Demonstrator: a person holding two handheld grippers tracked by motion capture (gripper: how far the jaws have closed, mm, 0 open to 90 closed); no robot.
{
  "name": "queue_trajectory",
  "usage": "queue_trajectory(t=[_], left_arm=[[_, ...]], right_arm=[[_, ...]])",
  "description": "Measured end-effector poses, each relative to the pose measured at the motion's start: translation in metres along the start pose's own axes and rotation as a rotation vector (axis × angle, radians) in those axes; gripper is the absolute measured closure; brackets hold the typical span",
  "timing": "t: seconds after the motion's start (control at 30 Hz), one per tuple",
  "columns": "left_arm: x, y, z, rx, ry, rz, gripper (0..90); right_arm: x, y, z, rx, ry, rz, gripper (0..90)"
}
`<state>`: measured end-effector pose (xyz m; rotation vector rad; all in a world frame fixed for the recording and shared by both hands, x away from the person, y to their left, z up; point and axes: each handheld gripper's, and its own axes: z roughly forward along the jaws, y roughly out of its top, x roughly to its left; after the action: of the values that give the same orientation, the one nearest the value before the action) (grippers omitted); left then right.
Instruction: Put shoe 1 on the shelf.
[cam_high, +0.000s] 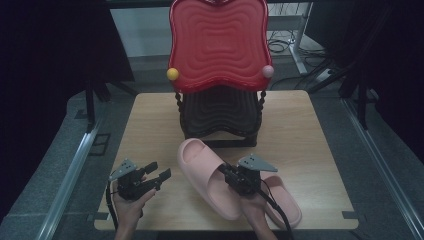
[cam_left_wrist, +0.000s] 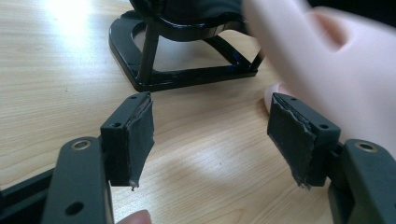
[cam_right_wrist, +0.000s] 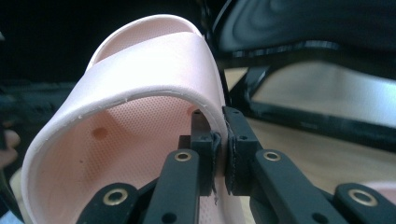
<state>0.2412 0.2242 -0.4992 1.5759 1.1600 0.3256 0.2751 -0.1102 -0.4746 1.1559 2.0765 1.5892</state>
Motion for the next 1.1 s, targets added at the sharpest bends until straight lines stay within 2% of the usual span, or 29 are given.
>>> queue_trajectory(t=[0.33, 0.6, 1.1], left_arm=[[0.0, -0.002, 0.002, 0.009, 0.003, 0.001, 31.7], [-0.001, -0.004, 0.005, 0.021, 0.002, 0.006, 31.5], [-0.001, -0.005, 0.005, 0.021, 0.004, -0.002, 31.2]], right_arm=[[0.003, 0.03, -0.016, -0.103, 0.036, 0.018, 83.8], [0.005, 0.046, -0.022, -0.152, 0.054, 0.03, 83.8], [0.01, 0.086, -0.035, -0.24, 0.049, -0.001, 83.9]])
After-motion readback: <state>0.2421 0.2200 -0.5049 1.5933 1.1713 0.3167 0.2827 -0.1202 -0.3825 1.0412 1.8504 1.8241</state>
